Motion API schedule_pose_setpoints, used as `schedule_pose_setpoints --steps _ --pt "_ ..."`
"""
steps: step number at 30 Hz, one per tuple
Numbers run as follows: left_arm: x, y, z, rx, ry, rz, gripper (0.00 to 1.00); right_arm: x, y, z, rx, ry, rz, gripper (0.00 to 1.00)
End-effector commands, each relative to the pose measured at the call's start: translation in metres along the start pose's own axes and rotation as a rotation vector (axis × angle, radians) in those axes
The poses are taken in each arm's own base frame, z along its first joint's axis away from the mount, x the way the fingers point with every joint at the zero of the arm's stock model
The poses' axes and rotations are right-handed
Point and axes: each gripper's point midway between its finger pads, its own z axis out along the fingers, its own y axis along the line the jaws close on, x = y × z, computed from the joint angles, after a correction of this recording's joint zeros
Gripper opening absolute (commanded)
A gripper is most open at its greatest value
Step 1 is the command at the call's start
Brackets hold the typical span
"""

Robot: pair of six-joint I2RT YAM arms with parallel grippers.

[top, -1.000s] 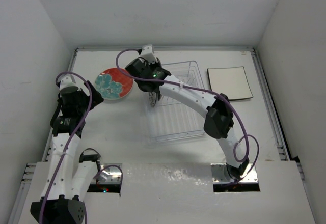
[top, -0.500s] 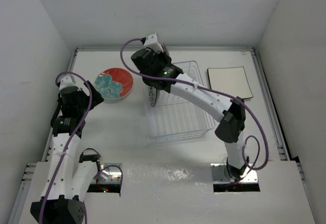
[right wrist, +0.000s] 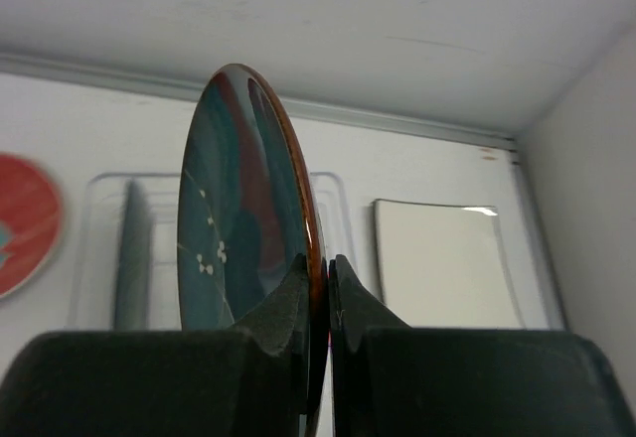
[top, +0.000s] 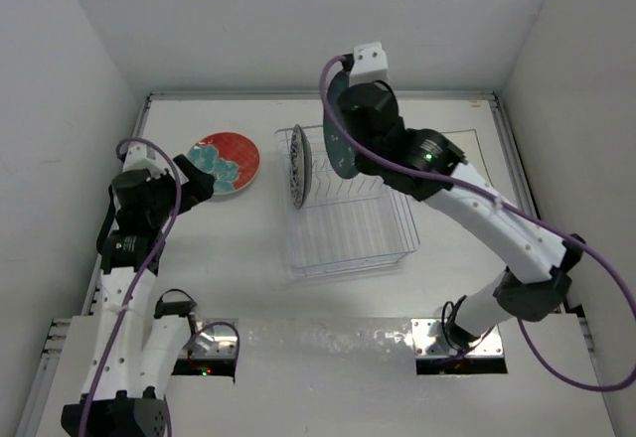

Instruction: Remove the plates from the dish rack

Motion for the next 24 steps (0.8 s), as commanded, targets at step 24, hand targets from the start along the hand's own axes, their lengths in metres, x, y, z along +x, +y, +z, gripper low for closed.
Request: schedule_pose_setpoints --steps 24 --pt "0.013 -0.133 -0.084 0.843 0.124 0.057 0.94 -0.05 0.106 -0.136 -1.091 -0.066 0.474 0.0"
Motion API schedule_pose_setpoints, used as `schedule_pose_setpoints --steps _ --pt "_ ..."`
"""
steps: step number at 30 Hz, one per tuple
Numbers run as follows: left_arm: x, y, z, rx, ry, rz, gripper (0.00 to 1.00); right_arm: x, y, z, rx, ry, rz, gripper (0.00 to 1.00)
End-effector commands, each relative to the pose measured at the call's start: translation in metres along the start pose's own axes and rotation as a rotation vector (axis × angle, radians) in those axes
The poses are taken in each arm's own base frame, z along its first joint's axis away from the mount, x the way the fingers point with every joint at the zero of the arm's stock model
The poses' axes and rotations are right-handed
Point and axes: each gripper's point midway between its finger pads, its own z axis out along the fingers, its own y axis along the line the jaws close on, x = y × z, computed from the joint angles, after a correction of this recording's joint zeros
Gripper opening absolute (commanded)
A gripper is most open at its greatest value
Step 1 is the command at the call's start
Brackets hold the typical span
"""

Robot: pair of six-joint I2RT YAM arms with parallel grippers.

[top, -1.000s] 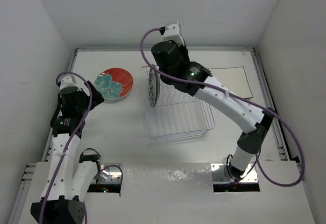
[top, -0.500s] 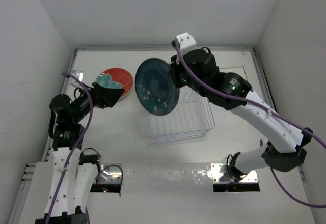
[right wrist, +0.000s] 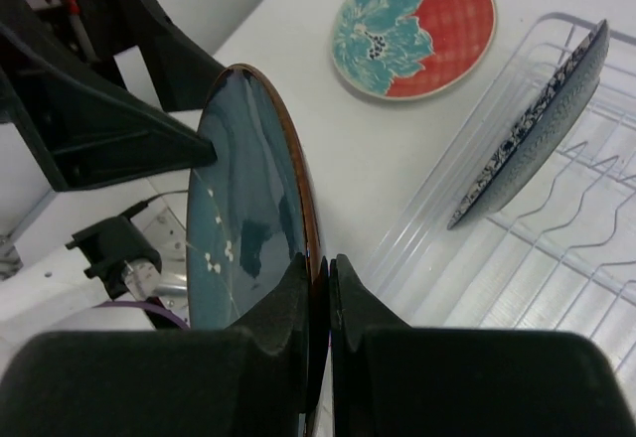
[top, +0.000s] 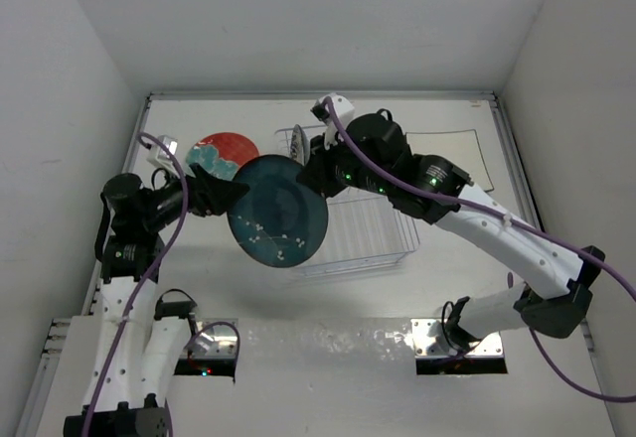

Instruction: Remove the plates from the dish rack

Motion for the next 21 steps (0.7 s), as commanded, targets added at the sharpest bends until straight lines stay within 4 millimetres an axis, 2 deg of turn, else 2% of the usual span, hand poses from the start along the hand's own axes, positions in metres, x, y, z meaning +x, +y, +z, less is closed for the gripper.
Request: schedule_pose_setpoints --steps 1,4,5,7,8,9,10,11,15,16,17,18,20,21 --pt "0.007 -0.021 -0.005 0.107 0.038 0.038 0.91 -0.094 0.037 -0.046 -0.168 -0.353 0.064 0.0" --pt "0.013 -0.038 -0.009 0.206 0.054 0.025 0.79 -0.098 0.037 -0.052 -0.192 -0.377 0.07 0.0" --pt "0.011 -0.045 -0.011 0.246 0.039 0.052 0.67 -0.098 0.037 -0.053 -0.198 -0.383 0.076 0.0" --pt "0.014 -0.051 -0.013 0.286 0.05 0.013 0.56 -0.099 0.035 -0.054 -0.198 -0.397 0.076 0.0" --pt "0.015 -0.056 -0.015 0.316 0.052 0.023 0.36 -0.099 0.035 -0.055 -0.199 -0.399 0.076 0.0" --pt "0.012 -0.06 -0.016 0.33 0.043 0.03 0.26 -0.098 0.034 -0.053 -0.2 -0.399 0.079 0.0" --pt "0.01 -0.061 -0.016 0.331 0.04 0.031 0.06 -0.097 0.032 -0.05 -0.197 -0.395 0.082 0.0" --pt "0.01 -0.062 -0.016 0.33 0.039 0.03 0.0 -0.096 0.031 -0.049 -0.198 -0.392 0.083 0.0" --pt "0.003 -0.055 -0.013 0.26 0.017 -0.004 0.0 -0.091 0.02 -0.044 -0.173 -0.387 0.097 0.0" --pt "-0.004 -0.047 -0.011 0.204 -0.02 -0.02 0.0 -0.087 0.017 -0.042 -0.167 -0.378 0.101 0.0" --pt "-0.006 -0.045 -0.012 0.167 -0.03 -0.042 0.0 -0.088 0.014 -0.045 -0.161 -0.387 0.101 0.05" --pt "-0.009 -0.042 -0.011 0.138 -0.048 -0.067 0.0 -0.086 0.011 -0.045 -0.154 -0.391 0.102 0.14" --pt "-0.019 -0.041 -0.014 0.095 -0.109 -0.126 0.0 -0.079 0.001 -0.045 -0.128 -0.395 0.112 0.21" --pt "-0.026 -0.038 -0.015 0.065 -0.15 -0.15 0.0 -0.075 -0.007 -0.043 -0.107 -0.388 0.118 0.34"
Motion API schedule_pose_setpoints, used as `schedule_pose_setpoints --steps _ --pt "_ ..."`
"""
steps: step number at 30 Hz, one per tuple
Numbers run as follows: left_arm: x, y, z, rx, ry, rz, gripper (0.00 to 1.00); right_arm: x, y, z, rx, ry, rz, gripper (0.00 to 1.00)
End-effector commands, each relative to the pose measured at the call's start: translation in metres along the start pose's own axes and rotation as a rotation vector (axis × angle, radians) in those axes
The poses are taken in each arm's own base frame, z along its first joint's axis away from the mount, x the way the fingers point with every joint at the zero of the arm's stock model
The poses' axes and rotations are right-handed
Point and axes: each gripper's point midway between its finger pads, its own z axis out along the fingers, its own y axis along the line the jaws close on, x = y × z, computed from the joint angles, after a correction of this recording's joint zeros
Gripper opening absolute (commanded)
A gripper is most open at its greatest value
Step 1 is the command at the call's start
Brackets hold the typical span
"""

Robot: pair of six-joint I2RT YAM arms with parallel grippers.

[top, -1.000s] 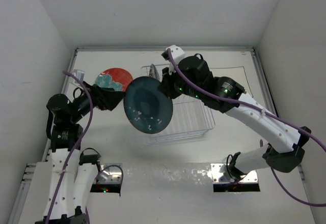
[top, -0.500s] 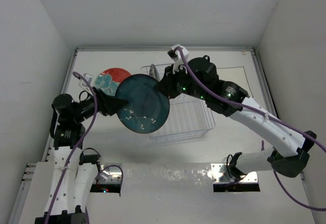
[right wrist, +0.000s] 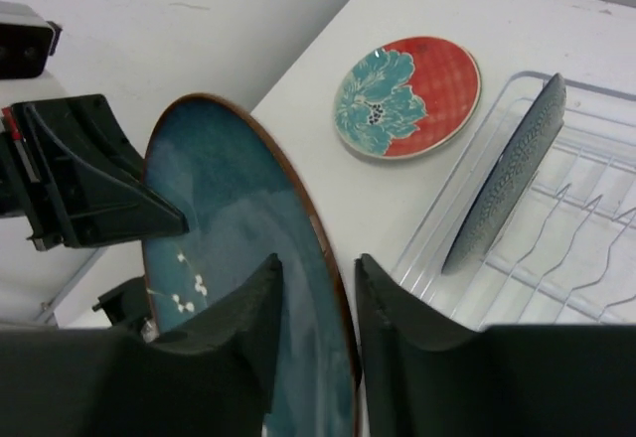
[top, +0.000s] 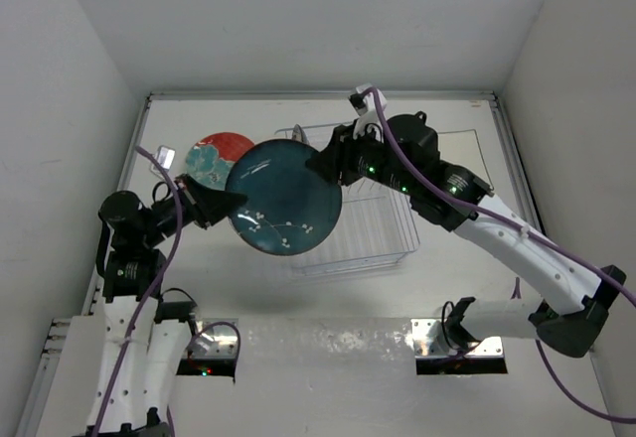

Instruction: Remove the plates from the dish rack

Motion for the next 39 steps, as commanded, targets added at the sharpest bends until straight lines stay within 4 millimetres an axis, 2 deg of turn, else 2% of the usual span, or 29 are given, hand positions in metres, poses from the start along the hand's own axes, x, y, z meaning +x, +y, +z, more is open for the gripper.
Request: schedule_pose_setpoints --steps 1,3,4,7,8,9,10,12,13,15,18,19,21,22,24,29,35,37,39 --pt "-0.039 -0.011 -0.007 -0.084 -0.207 -0.055 0.0 -0.052 0.012 -0.02 -0.054 -0.208 0.037 0.36" --pt "-0.046 -0.013 -0.011 -0.101 -0.258 -0.097 0.0 -0.049 0.001 -0.021 -0.025 -0.201 0.043 0.38" --pt "-0.052 -0.009 -0.013 -0.133 -0.3 -0.124 0.0 -0.048 -0.002 -0.022 -0.016 -0.2 0.046 0.44" --pt "-0.068 -0.011 -0.023 -0.189 -0.39 -0.162 0.0 -0.047 -0.015 -0.028 0.015 -0.205 0.051 0.47" --pt "-0.07 -0.011 -0.026 -0.21 -0.409 -0.174 0.0 -0.044 -0.018 -0.029 0.025 -0.198 0.053 0.54" --pt "-0.072 0.003 -0.031 -0.288 -0.448 -0.21 0.0 -0.045 -0.023 -0.033 0.041 -0.204 0.055 0.64" --pt "-0.08 -0.001 -0.039 -0.318 -0.491 -0.211 0.0 -0.042 -0.025 -0.035 0.052 -0.194 0.054 0.86" --pt "-0.092 0.017 -0.06 -0.462 -0.613 -0.236 0.0 -0.044 -0.036 -0.042 0.11 -0.215 0.053 0.96" --pt "-0.091 0.022 -0.073 -0.536 -0.644 -0.256 0.0 -0.043 -0.04 -0.045 0.129 -0.215 0.049 0.99" --pt "-0.098 0.042 -0.098 -0.686 -0.757 -0.274 0.0 -0.04 -0.047 -0.049 0.169 -0.208 0.044 0.99" --pt "-0.09 0.072 -0.108 -0.826 -0.772 -0.295 0.0 -0.034 -0.051 -0.056 0.192 -0.192 0.035 0.99" --pt "-0.081 0.09 -0.104 -0.873 -0.731 -0.309 0.0 -0.032 -0.054 -0.058 0.205 -0.182 0.028 0.99" --pt "-0.068 0.109 -0.097 -0.908 -0.679 -0.332 0.0 -0.03 -0.056 -0.059 0.217 -0.166 0.014 0.99" --pt "-0.054 0.127 -0.093 -0.942 -0.641 -0.356 0.0 -0.026 -0.059 -0.058 0.235 -0.146 0.009 0.99" --pt "-0.04 0.141 -0.092 -0.959 -0.624 -0.374 0.0 -0.021 -0.064 -0.056 0.252 -0.121 -0.004 0.99" --pt "-0.024 0.152 -0.098 -0.981 -0.626 -0.38 0.0 -0.007 -0.071 -0.045 0.27 -0.057 -0.023 0.99" --pt "0.013 0.185 -0.089 -1.026 -0.514 -0.424 0.0 0.015 -0.081 -0.027 0.285 0.006 -0.025 0.99" --pt "0.019 0.191 -0.087 -1.011 -0.514 -0.426 0.0 0.023 -0.084 -0.02 0.291 0.035 -0.023 0.99" --pt "0.015 0.188 -0.085 -0.975 -0.539 -0.41 0.0 0.026 -0.085 -0.016 0.289 0.05 -0.027 0.99"
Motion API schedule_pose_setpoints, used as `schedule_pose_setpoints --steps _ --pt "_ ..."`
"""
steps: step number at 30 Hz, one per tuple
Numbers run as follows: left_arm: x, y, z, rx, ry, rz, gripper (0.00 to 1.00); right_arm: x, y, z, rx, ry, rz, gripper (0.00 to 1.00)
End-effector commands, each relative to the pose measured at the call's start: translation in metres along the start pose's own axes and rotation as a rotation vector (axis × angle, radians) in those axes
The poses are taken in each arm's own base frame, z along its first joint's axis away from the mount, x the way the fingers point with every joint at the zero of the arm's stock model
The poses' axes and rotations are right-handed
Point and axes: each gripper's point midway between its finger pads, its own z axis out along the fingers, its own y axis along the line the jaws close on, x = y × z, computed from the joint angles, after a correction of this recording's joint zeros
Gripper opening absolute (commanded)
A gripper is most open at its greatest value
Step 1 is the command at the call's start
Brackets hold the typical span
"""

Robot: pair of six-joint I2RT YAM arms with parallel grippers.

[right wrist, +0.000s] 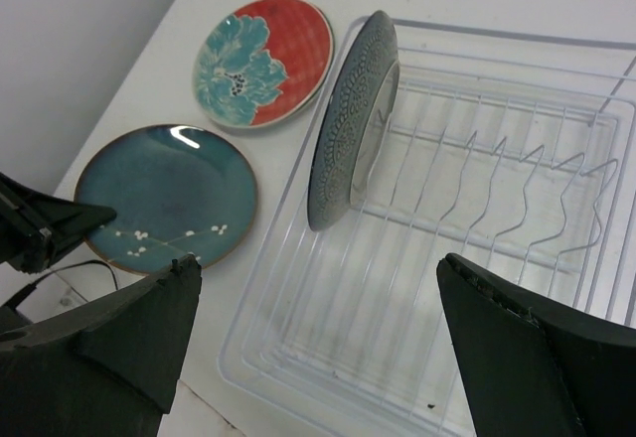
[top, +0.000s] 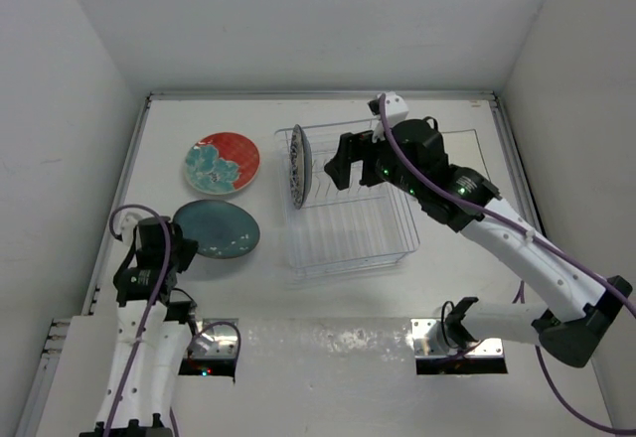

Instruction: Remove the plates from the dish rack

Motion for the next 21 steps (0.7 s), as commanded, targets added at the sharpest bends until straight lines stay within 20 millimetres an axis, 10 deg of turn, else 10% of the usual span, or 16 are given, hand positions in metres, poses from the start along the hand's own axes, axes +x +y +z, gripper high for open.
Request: schedule_pose_setpoints --steps 1,21 --pt "-0.033 -0.063 -0.017 0.277 -0.12 -0.078 0.0 0.004 -0.001 0.008 0.001 0.013 -0.015 0.99" --pt "-0.1 -0.162 -0.018 0.438 -0.212 -0.11 0.0 0.023 -0.011 0.009 0.028 0.054 -0.058 0.99"
